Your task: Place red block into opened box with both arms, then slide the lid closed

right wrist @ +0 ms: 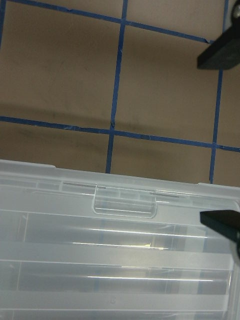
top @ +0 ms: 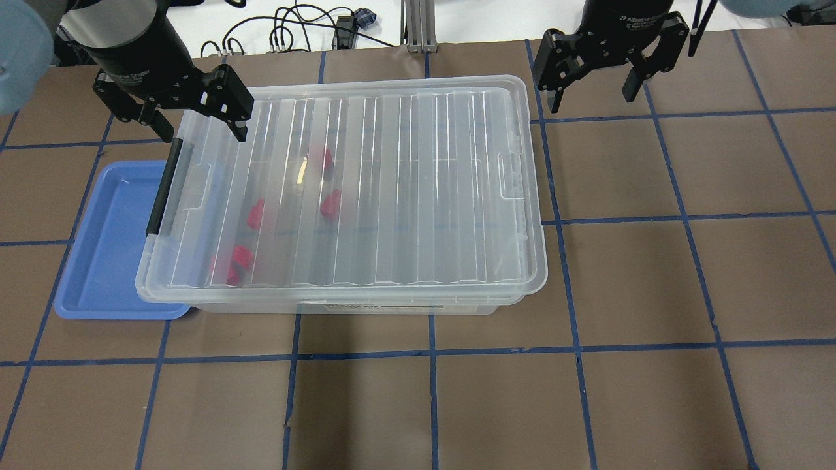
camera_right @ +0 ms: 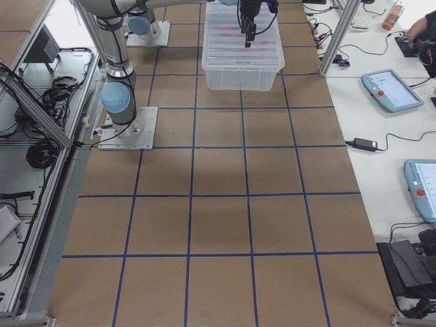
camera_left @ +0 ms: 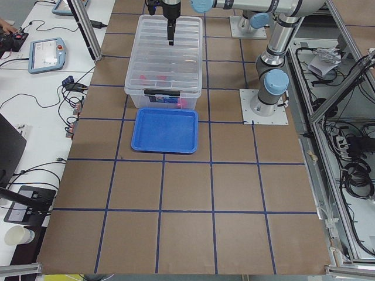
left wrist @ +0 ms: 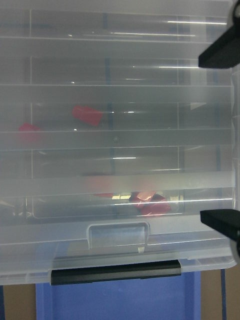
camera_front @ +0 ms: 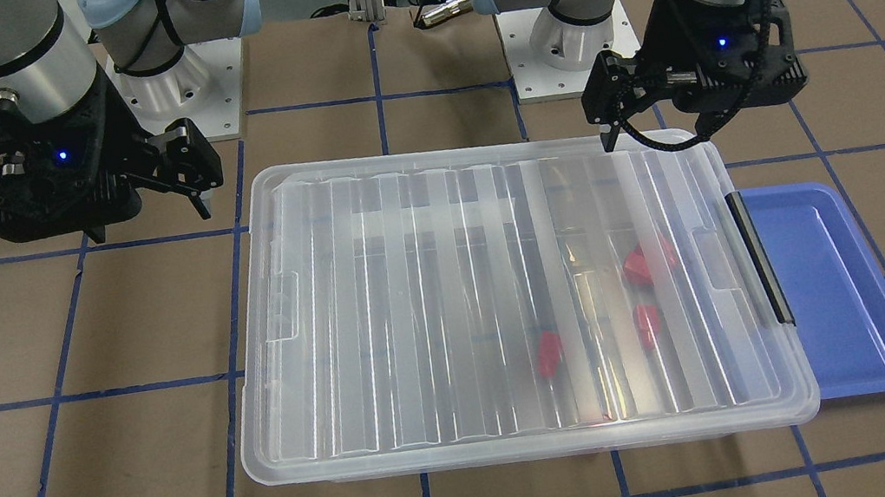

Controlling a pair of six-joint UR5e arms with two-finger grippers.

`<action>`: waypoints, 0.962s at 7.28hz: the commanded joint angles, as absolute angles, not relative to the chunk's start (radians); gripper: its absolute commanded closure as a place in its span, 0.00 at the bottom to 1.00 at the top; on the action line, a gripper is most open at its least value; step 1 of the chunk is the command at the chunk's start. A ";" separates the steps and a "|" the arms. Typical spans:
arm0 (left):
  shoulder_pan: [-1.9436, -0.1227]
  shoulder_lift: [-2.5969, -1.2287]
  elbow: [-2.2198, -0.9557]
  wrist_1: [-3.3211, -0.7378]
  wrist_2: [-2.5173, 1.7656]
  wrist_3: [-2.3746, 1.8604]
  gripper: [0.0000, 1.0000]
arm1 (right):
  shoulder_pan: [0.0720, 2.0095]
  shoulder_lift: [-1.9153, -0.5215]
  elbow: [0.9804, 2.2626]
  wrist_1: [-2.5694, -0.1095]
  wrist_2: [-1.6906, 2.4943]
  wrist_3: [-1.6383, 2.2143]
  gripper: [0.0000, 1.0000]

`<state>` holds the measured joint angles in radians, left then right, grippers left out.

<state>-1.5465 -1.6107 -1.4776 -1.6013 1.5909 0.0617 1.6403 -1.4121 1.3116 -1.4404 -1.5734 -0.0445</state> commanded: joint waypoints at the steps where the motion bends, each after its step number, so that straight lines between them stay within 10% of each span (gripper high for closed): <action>1: -1.548 -1.611 -1.482 -1.586 1.601 0.060 0.00 | 1.641 -1.408 1.310 -1.440 -1.571 -0.037 0.00; 7: -1.557 -1.598 -1.519 -1.531 1.589 0.061 0.00 | 1.641 -1.402 1.315 -1.499 -1.565 -0.037 0.00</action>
<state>-1.5561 -1.6017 -1.5137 -1.5283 1.5872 0.0645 1.6414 -1.4001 1.3144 -1.4970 -1.5643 -0.0363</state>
